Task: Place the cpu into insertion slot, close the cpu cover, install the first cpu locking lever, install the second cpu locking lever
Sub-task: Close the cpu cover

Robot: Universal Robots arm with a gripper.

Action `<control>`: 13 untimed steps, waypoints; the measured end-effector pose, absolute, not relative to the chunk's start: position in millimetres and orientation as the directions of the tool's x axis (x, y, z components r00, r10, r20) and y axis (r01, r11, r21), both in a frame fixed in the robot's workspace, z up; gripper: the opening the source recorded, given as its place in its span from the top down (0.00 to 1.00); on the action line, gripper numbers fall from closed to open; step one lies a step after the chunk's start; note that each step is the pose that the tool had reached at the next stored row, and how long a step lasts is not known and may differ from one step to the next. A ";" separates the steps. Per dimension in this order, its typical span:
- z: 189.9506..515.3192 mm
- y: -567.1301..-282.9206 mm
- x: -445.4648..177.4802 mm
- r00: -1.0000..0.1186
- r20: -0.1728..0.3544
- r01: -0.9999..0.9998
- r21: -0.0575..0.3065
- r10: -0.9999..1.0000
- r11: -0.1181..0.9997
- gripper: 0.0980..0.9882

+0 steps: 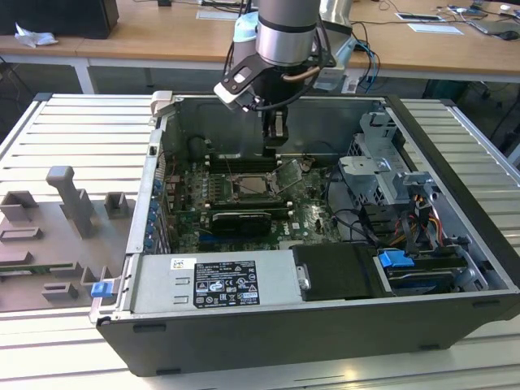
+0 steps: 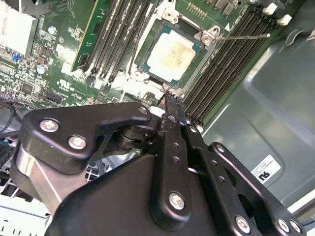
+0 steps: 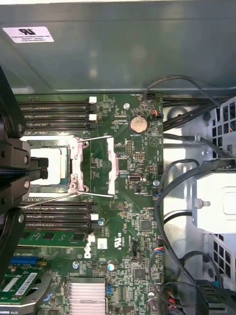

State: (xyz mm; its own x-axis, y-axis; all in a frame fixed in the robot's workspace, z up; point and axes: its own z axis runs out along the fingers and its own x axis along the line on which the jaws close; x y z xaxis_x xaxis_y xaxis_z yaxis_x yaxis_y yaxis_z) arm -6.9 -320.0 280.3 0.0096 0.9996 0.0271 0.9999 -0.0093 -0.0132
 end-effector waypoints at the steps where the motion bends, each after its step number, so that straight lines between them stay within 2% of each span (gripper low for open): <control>1: 280.3 -320.0 -5.9 0.010 0.027 1.000 -0.013 1.000 -0.009 0.99; 13: 280.3 -320.0 14.3 0.009 0.027 1.000 -0.013 1.000 -0.009 0.99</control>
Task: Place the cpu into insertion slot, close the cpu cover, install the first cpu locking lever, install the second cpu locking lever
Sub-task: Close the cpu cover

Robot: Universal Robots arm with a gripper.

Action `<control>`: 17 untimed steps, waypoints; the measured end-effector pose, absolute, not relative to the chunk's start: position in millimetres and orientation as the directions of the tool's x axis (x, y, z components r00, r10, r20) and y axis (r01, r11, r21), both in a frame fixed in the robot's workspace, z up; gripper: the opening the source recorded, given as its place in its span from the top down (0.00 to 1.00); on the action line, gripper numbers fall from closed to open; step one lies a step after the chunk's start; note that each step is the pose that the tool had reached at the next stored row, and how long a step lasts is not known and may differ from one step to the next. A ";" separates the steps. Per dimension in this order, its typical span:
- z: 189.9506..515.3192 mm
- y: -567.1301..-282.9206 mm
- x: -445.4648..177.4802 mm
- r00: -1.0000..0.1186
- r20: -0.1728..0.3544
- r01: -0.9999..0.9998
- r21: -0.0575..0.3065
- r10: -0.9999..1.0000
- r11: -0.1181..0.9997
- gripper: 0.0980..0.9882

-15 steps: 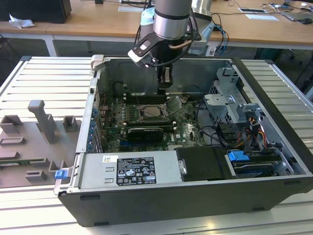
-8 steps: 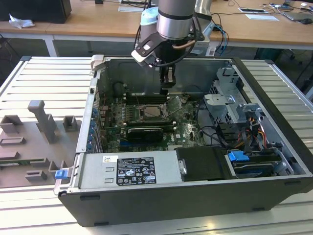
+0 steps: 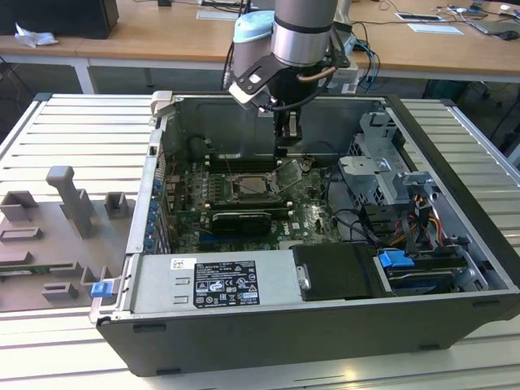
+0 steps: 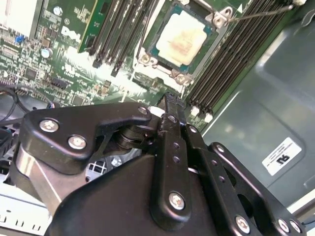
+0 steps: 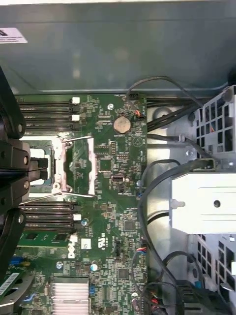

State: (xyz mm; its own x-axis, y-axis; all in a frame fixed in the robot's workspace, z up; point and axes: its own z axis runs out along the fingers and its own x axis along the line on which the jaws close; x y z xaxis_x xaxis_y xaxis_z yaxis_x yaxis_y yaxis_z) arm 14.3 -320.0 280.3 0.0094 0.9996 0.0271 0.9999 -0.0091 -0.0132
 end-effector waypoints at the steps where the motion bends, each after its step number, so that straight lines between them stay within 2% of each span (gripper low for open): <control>1: 280.3 -320.0 15.8 0.009 0.027 1.000 -0.013 1.000 -0.009 0.99; 17: 280.3 -320.0 39.8 0.007 0.027 1.000 -0.013 1.000 -0.007 0.99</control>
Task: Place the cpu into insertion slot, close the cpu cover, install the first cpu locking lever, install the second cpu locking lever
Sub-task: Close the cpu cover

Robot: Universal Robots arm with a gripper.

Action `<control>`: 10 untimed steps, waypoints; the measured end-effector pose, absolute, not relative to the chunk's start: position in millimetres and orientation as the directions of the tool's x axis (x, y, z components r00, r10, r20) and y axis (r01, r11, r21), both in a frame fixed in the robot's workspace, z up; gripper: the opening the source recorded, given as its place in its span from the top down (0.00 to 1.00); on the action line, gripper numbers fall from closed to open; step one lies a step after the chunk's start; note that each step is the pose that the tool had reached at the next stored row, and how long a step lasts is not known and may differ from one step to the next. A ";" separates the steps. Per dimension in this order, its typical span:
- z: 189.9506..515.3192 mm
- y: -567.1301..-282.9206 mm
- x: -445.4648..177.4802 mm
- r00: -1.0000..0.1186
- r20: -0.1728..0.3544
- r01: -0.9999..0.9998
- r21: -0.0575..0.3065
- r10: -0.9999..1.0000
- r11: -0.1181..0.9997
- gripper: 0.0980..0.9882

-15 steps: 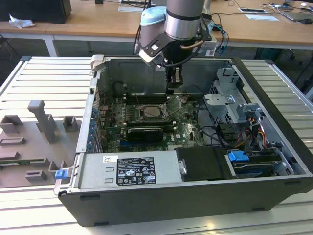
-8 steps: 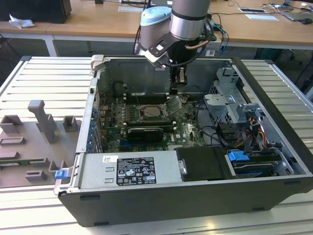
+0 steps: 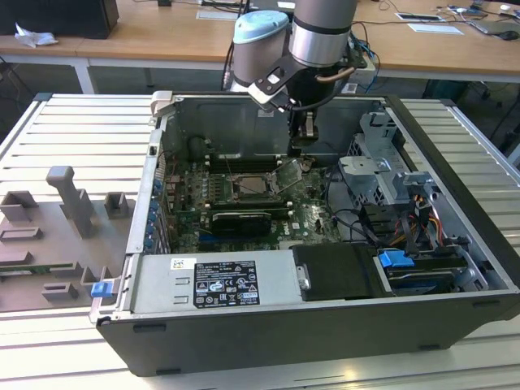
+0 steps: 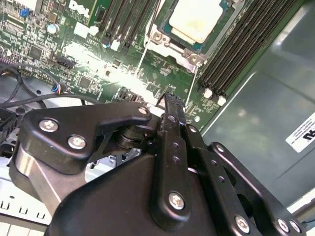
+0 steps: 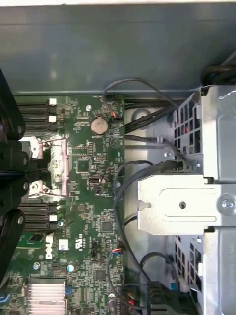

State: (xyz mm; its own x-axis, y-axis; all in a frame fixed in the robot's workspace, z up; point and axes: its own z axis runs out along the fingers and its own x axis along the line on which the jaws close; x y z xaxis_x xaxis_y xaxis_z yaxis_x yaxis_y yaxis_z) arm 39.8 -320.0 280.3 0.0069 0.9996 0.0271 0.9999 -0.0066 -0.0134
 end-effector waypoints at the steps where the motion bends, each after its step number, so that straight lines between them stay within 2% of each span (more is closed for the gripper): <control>1: 280.3 -320.0 41.4 0.007 0.027 1.000 -0.013 1.000 -0.007 0.99; 10: 269.2 -320.0 58.2 -0.008 0.027 1.000 -0.013 1.000 0.008 0.99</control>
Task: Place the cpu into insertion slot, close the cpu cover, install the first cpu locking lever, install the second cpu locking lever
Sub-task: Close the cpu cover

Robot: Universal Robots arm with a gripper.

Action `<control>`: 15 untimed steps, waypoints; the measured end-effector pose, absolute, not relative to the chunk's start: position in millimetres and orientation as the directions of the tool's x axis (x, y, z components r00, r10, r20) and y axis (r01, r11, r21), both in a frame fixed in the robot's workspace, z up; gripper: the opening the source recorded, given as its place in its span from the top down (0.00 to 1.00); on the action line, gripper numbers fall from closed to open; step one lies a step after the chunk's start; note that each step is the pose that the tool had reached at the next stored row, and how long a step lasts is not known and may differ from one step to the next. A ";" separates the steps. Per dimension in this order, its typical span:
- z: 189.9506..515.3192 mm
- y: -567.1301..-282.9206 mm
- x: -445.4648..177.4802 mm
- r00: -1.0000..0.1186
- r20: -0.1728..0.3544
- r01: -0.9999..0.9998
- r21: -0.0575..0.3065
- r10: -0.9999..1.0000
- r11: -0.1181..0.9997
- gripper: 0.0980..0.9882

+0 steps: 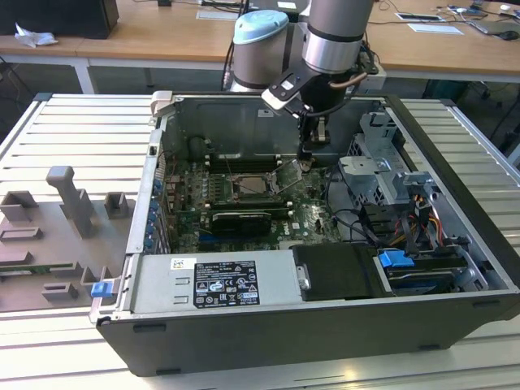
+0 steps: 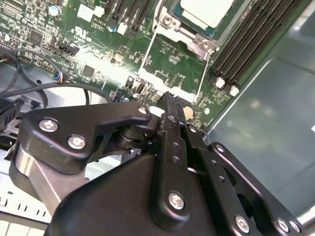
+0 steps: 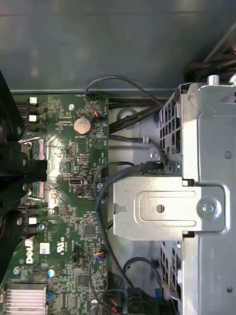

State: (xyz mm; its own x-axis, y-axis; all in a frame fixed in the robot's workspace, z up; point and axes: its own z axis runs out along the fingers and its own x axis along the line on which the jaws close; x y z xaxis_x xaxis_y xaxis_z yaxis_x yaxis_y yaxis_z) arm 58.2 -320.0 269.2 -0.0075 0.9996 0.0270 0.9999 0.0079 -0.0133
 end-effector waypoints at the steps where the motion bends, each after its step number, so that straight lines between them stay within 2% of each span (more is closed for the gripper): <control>1: 268.0 -320.0 58.4 -0.019 0.027 1.000 -0.013 0.999 0.019 0.99; 15: 257.1 -320.0 71.5 -0.053 0.025 0.998 -0.014 0.998 0.053 0.99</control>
